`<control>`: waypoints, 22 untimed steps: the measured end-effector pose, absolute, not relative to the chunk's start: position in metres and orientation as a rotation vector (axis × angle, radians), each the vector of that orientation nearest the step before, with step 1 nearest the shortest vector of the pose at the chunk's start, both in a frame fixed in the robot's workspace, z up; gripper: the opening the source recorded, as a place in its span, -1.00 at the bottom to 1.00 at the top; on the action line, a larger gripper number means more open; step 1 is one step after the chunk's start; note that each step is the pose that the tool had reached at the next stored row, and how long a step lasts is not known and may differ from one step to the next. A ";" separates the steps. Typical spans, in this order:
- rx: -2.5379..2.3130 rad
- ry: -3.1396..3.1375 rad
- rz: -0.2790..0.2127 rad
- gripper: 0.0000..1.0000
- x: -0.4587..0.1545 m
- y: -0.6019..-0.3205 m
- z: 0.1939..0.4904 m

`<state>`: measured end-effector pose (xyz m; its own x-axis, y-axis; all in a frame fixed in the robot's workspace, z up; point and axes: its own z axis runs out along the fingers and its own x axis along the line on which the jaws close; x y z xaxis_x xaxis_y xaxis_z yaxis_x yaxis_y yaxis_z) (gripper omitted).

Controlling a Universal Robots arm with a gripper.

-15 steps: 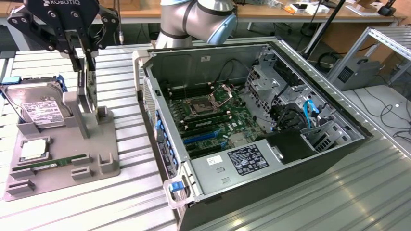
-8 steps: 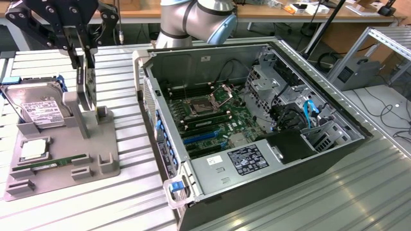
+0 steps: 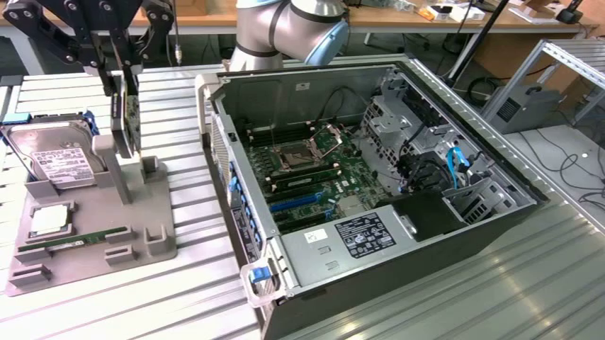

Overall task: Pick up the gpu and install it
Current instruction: 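Pick up the gpu and move the gpu toward the slot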

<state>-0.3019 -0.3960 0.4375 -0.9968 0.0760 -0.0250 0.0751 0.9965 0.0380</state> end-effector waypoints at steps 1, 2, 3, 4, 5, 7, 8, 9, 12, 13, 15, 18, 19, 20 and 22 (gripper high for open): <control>0.118 3.112 0.058 -0.47 -0.302 -0.396 0.438; 0.118 3.112 0.058 -0.47 -0.302 -0.396 0.440; 0.118 3.112 0.058 -0.47 -0.302 -0.396 0.442; 0.118 3.112 0.058 -0.47 -0.302 -0.396 0.444; 0.118 3.112 0.058 -0.47 -0.302 -0.396 0.445; 0.118 3.112 0.058 -0.47 -0.302 -0.396 0.448; 0.118 3.112 0.058 -0.47 -0.302 -0.396 0.449; 0.118 3.112 0.058 -0.47 -0.302 -0.396 0.449; 0.118 3.112 0.058 -0.47 -0.302 -0.396 0.449; 0.118 3.112 0.058 -0.47 -0.302 -0.396 0.449; 0.118 3.113 0.058 -0.47 -0.302 -0.396 0.449; 0.118 3.113 0.058 -0.47 -0.300 -0.396 0.449; 0.118 3.113 0.057 -0.47 -0.299 -0.396 0.449; 0.118 3.112 0.057 -0.47 -0.297 -0.396 0.449; 0.118 3.112 0.056 -0.47 -0.293 -0.396 0.449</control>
